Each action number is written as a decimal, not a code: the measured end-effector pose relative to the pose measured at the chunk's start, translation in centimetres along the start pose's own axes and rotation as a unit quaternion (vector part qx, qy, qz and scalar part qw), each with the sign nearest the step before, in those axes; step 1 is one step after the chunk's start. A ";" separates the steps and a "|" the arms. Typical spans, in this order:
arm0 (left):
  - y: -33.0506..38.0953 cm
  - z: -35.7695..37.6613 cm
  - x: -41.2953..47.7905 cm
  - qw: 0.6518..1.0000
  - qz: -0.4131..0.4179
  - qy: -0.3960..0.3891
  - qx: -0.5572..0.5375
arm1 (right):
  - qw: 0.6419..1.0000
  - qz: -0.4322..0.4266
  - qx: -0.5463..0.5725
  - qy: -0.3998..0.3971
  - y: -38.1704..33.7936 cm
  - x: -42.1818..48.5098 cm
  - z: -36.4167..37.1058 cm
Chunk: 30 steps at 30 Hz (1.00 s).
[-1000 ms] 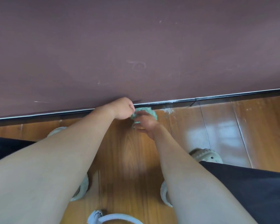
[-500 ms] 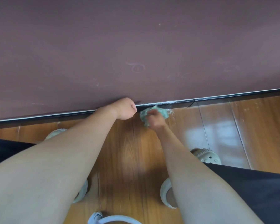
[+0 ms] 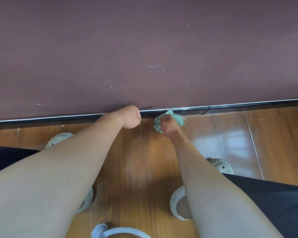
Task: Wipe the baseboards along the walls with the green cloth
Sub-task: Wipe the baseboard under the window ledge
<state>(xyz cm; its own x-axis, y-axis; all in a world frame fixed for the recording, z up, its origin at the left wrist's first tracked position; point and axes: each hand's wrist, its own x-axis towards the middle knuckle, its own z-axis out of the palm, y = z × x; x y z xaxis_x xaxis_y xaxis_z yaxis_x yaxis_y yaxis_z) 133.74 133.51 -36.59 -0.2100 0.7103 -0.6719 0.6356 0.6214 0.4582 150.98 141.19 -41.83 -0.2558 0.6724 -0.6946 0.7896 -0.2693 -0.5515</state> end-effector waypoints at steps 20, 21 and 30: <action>2.2 0.6 0.7 0.999 0.025 -0.016 0.015 | 0.931 0.091 0.332 -0.120 -1.0 -2.2 0.4; 2.4 0.7 0.8 0.999 0.027 -0.013 0.015 | 0.927 0.090 0.343 -0.124 -0.9 -2.1 0.2; 2.0 0.8 0.9 0.999 0.021 -0.025 0.016 | 0.828 0.119 0.545 0.058 1.0 -0.8 -2.8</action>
<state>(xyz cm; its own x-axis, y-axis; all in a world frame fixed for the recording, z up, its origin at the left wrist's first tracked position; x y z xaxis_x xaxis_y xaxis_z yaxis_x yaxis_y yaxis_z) 135.38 135.13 -36.78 -0.1468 0.7175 -0.6809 0.6664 0.5804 0.4680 153.52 142.37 -40.50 -0.0597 0.5556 -0.8293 -0.1784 -0.8234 -0.5387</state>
